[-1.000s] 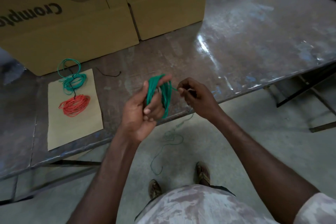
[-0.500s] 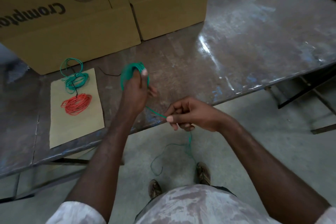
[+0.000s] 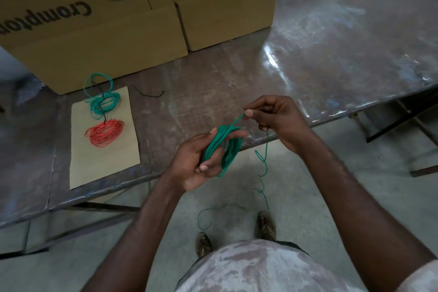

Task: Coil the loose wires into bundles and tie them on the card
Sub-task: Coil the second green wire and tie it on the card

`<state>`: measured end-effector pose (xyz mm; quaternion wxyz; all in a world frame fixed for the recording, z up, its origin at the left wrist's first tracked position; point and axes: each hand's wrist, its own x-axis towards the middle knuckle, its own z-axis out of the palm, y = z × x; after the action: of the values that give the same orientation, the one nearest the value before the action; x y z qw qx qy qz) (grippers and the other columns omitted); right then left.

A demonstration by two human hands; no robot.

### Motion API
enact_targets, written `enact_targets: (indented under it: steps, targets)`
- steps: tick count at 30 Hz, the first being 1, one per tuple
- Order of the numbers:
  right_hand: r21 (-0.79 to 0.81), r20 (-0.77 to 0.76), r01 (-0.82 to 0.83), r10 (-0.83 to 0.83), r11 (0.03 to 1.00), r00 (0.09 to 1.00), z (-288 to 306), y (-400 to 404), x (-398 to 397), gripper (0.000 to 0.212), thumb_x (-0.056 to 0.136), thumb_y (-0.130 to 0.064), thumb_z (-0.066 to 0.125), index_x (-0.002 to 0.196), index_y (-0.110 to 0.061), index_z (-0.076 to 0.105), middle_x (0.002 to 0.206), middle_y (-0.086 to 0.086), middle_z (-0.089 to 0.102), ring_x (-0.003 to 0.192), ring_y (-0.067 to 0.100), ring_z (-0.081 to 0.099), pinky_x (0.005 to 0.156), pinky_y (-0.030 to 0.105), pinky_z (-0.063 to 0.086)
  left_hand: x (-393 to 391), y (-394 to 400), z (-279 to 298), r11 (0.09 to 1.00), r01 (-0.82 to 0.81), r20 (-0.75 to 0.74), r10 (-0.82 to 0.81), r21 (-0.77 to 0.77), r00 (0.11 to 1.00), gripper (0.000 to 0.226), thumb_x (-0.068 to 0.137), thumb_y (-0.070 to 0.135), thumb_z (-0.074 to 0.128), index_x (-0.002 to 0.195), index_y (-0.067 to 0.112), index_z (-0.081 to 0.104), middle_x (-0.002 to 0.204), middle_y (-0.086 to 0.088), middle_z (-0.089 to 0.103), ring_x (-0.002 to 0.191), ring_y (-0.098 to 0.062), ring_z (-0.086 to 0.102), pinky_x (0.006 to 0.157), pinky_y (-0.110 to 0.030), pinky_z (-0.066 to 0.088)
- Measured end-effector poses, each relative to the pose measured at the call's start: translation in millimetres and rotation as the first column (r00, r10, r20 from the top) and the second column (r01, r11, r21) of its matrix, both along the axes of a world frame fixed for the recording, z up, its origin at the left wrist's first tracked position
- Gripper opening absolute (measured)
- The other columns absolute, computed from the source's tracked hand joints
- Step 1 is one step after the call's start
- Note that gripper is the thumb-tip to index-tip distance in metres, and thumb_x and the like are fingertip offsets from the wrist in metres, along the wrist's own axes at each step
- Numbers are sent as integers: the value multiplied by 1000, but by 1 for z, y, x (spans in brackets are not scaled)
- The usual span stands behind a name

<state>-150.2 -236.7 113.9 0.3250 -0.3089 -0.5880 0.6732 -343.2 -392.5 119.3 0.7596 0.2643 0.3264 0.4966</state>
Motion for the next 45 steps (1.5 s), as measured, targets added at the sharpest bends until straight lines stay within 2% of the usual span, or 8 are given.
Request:
enact_targets:
  steps: [5,11,15,19,23,27,40,45]
  targets:
    - [-3,17,-49,49,999,999,-11,-15,-13,11,93,-3,75,96,5,68,83,22,68,58,21,54,55,34,50,11,4,27,967,-226,301,182,117,936,62,116,36,19,152,-6,46,42,2,38,33,-6,17,38,-22,14]
    - [-114,100,-382,393,917,914,-12,-49,-16,15,104,-13,66,106,1,65,98,33,69,65,29,62,64,41,60,-1,36,65,722,-588,-20,638,365,770,57,118,37,21,156,0,43,77,-8,73,53,-14,60,53,-25,48]
    - [-151,135,-569,587,809,798,2,-60,-16,19,108,-22,58,120,-11,69,92,26,74,63,24,56,65,34,52,-7,54,52,718,-263,-670,696,644,260,34,116,40,27,131,19,49,101,-2,79,71,-21,75,69,-48,63]
    - [-13,260,-500,485,866,835,15,-41,-4,16,103,-15,66,116,-12,75,71,14,64,62,20,53,60,32,47,-20,48,17,927,37,-914,374,373,-155,38,113,54,29,105,20,45,79,4,67,68,-21,68,69,-47,58]
    - [301,434,-348,197,888,879,17,-11,5,8,97,-15,73,98,-13,81,71,7,72,65,15,61,64,47,53,-3,27,1,981,-75,-892,194,179,409,44,115,37,39,99,1,58,56,-20,58,39,-14,51,50,-28,43]
    - [430,293,-201,74,880,953,18,-17,-1,7,91,-20,83,91,-13,80,79,-2,77,72,14,73,67,37,59,4,13,1,995,-88,-345,70,-36,936,39,114,32,38,110,1,62,45,-9,39,33,-12,16,39,-20,13]
    - [359,177,-85,21,930,984,-2,-15,7,29,108,-30,58,95,-11,76,73,27,56,64,27,50,63,40,41,-13,-3,25,998,53,309,-61,34,949,59,115,33,30,156,-10,39,48,-1,29,37,-8,11,40,-25,10]
    - [157,84,-35,22,987,996,-18,-15,16,19,106,-6,58,118,-8,72,89,-1,70,80,8,59,74,23,48,-30,-1,30,991,-114,342,85,64,936,58,117,29,26,158,-12,30,50,-3,35,36,-7,15,40,-24,11]
